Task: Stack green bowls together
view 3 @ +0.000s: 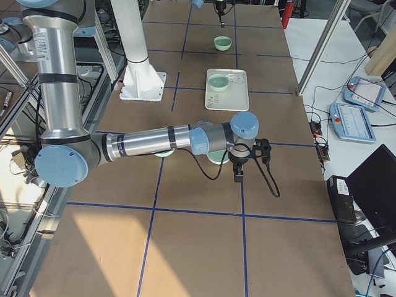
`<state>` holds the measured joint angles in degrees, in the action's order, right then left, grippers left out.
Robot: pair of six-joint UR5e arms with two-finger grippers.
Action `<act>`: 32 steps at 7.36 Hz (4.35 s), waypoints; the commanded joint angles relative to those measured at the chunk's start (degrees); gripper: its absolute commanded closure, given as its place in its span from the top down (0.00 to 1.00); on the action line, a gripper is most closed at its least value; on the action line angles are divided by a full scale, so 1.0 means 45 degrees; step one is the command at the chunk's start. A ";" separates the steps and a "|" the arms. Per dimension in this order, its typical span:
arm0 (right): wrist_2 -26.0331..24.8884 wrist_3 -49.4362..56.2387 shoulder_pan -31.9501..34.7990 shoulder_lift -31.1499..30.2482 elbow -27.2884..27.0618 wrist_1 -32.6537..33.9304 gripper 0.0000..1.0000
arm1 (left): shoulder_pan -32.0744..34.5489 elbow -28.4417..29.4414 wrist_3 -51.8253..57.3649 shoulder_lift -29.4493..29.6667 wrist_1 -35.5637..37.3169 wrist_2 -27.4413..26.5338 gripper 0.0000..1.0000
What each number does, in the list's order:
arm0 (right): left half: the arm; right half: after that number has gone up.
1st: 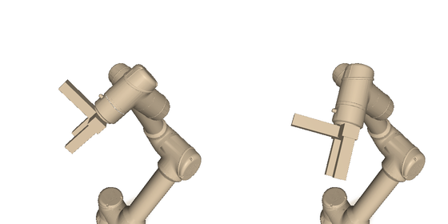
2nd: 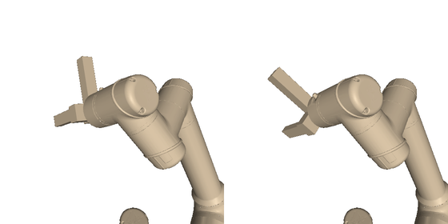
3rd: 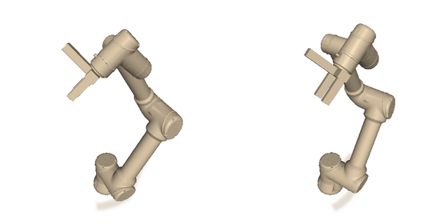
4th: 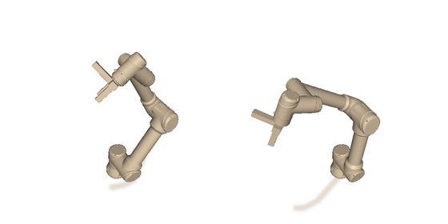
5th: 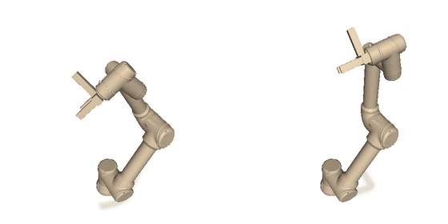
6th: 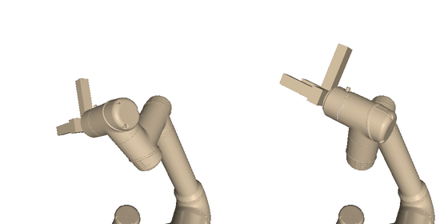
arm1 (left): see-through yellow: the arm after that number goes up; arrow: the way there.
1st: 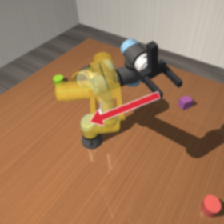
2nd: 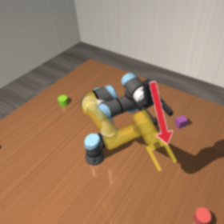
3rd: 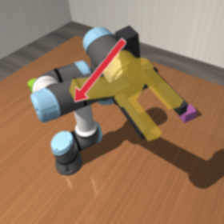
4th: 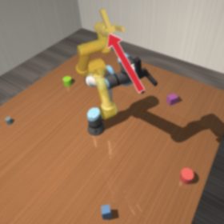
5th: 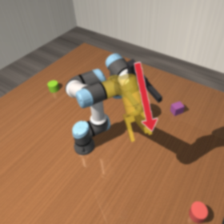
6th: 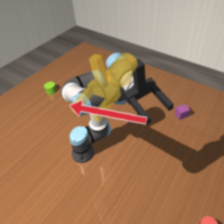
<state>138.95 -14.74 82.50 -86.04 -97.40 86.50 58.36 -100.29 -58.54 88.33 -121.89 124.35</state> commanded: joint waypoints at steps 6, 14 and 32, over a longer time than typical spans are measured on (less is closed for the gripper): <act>-0.1421 -0.3206 -0.2177 0.0156 0.0413 -0.2304 1.00 | -0.1542 0.1291 -0.1405 0.0918 -0.0589 -0.1423 0.86; -0.1521 -0.3346 -0.3545 0.0273 0.0668 -0.2346 1.00 | -0.1602 0.0380 -0.1405 0.0413 -0.0805 -0.1054 0.00; 0.0286 -0.3385 -0.3517 0.0038 0.0417 -0.3714 0.00 | -0.5194 0.0584 -0.8768 0.8454 0.3884 -0.1832 0.00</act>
<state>135.92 -29.93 62.83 -86.21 -93.96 69.58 36.22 -99.53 -97.45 124.76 -104.25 117.20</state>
